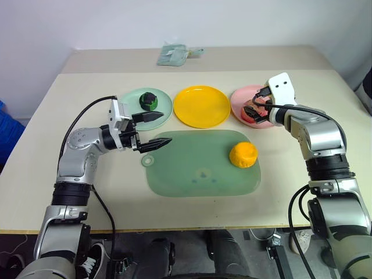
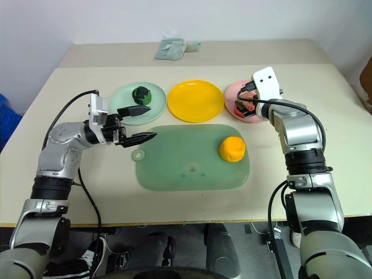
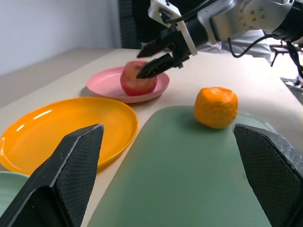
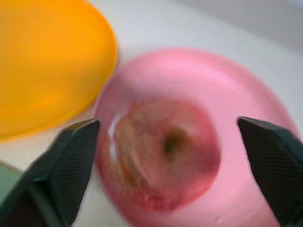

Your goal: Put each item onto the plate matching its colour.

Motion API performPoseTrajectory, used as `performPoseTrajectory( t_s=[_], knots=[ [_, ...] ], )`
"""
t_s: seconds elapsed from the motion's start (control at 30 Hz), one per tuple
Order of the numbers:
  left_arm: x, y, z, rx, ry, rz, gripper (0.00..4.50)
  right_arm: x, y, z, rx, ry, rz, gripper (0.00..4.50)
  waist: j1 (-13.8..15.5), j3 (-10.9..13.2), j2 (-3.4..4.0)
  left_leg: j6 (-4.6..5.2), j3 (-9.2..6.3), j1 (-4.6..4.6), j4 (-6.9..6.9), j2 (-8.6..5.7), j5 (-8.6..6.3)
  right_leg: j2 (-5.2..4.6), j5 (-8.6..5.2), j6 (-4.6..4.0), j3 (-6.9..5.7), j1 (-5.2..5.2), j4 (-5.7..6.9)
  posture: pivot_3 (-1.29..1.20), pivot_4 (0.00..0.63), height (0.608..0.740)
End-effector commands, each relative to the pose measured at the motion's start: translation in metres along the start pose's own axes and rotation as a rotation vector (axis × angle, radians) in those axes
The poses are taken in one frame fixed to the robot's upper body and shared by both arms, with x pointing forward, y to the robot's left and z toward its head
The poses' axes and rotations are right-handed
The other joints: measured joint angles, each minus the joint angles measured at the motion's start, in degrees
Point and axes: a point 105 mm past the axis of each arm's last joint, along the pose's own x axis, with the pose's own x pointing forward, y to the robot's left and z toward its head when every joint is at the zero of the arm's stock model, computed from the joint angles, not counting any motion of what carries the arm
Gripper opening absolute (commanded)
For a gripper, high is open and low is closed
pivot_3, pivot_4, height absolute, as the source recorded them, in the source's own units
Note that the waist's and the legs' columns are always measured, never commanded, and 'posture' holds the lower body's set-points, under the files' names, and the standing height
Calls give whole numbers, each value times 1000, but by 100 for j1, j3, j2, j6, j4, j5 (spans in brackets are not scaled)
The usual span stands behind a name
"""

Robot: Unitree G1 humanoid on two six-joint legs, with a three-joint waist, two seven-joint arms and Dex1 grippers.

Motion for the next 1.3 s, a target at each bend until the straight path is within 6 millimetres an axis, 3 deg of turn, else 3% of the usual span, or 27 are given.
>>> performPoseTrajectory(
  t_s=[0.03,0.1,0.13,0.2,0.27,0.33,0.47,0.57,0.77,0.83,0.97,1.13,1.23,1.3],
  knots=[
    [-8,-5,17,-4,-58,-47,4500,-27,1,70,69,-268,125,4483,-1,1,1,0,-1,0,-1,0,0,1,0,0,0,0,1,0,150,740],
    [-11,-13,19,-33,-78,-93,4500,-51,29,78,117,-310,384,4483,3,1,1,1,-3,-1,-2,2,-1,2,0,0,-1,0,5,0,150,740],
    [-12,-17,20,-60,-83,-121,4500,-65,43,73,45,-297,488,4483,18,1,1,3,-4,-2,-2,2,-2,2,0,0,-1,1,4,0,150,740],
    [-13,-21,20,-84,-83,-150,4500,-85,67,49,-44,-168,645,4483,61,0,1,11,-13,-5,-6,4,-6,3,-1,-1,-9,5,-7,0,150,740],
    [-13,-24,16,-81,-52,-169,4500,-99,78,24,-153,-41,711,4483,66,0,-1,23,-16,-7,0,0,-13,-2,-1,-1,-15,17,-19,0,150,740],
    [-12,-24,12,-84,-44,-170,4500,-103,77,3,-197,72,699,4483,51,0,0,31,-5,-3,11,-9,-18,-11,-1,-1,-8,24,-21,0,150,740],
    [-10,-24,10,-87,-40,-179,4500,-105,76,-17,-191,174,696,4483,20,0,-1,60,5,36,18,-9,-33,-10,-1,0,1,54,-23,0,150,740],
    [-10,-24,10,-87,-41,-182,4500,-97,67,-42,-291,270,612,4483,39,0,-1,53,-2,39,12,3,-30,1,-1,0,-5,50,-20,0,150,740],
    [-9,-24,10,-88,-40,-186,4500,-98,73,-54,-276,325,639,4483,48,0,-1,17,-3,35,8,3,-10,0,-1,0,-8,46,-20,0,150,740],
    [-9,-23,10,-82,-38,-178,4500,-96,74,-51,-248,315,643,4241,51,0,-1,17,-4,34,8,3,-10,0,-1,0,-8,46,-21,0,150,740],
    [-12,-22,10,-76,-35,-161,4500,-88,77,-30,-189,217,636,2944,39,0,-1,18,-5,35,8,4,-11,0,-1,0,-8,46,-22,0,150,740],
    [-13,-17,11,-68,-46,-110,4500,-68,72,0,-124,70,559,2944,52,0,-1,17,-5,34,7,4,-10,0,-1,0,-7,44,-21,0,150,740],
    [-14,-5,10,-45,-38,-22,4500,-40,62,28,-46,-69,411,2944,37,0,-1,14,-4,33,8,1,-9,-3,0,-1,-5,43,-21,0,150,740],
    [-15,0,7,-6,-24,19,4500,-17,50,36,-60,-101,244,2944,24,0,-1,8,-4,35,6,4,-5,1,0,-1,-5,42,-19,0,150,740]
  ],
)
